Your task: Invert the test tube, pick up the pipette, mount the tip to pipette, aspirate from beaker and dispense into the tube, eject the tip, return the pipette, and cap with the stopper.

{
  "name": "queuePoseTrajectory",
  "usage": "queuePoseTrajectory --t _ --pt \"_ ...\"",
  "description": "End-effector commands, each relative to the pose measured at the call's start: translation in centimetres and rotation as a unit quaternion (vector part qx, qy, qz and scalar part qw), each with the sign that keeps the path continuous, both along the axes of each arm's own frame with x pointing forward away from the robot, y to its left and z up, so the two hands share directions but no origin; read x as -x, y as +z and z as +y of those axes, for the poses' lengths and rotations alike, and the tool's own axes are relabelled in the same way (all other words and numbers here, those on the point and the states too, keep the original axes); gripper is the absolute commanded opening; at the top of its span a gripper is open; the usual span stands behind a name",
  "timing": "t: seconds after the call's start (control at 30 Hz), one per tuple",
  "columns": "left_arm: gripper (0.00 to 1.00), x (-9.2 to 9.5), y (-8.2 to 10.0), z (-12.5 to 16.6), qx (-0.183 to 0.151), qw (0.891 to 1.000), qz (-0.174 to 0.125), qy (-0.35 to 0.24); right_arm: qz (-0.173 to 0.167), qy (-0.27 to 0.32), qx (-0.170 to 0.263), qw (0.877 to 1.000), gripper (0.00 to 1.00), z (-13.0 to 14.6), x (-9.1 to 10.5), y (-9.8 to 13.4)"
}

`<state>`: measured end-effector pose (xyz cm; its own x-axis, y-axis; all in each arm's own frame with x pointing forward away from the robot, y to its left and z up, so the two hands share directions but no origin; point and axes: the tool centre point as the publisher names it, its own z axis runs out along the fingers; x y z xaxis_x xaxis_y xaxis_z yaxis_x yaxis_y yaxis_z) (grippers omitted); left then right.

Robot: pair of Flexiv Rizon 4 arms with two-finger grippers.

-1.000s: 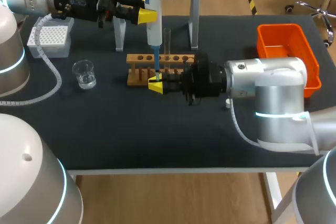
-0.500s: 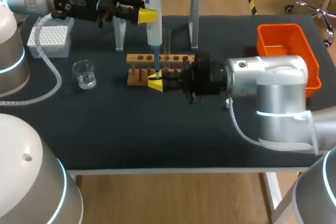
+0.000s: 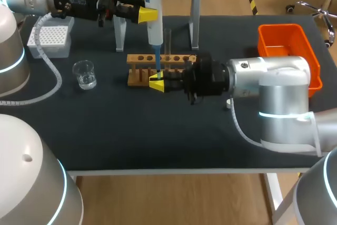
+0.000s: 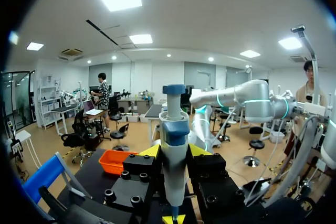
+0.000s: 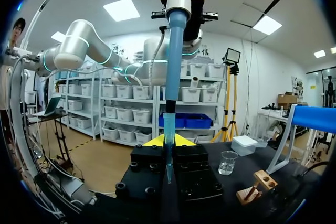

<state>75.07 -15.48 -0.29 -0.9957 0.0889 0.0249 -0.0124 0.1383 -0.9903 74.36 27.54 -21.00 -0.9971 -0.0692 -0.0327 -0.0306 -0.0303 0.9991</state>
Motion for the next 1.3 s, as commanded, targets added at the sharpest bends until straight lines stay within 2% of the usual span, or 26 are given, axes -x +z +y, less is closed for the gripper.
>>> queuePoseTrajectory --t 0.03,0.67,1.07,1.3 --pt "0.00 0.0 -0.2 0.2 -0.001 1.000 0.000 -0.002 0.002 0.001 0.001 1.000 0.00 0.0 0.1 0.0" --pt "0.00 0.0 -0.2 0.2 -0.001 1.000 0.000 -0.002 -0.002 -0.004 -0.002 1.000 0.00 -0.3 0.1 0.6" --pt "0.00 0.0 -0.2 0.2 -0.001 1.000 0.000 -0.002 0.001 0.001 0.018 1.000 0.00 -0.1 0.0 -1.3" --pt "0.00 0.0 -0.2 0.2 -0.001 1.000 0.000 -0.002 -0.002 -0.002 0.017 1.000 0.00 -0.2 -0.1 -1.1"
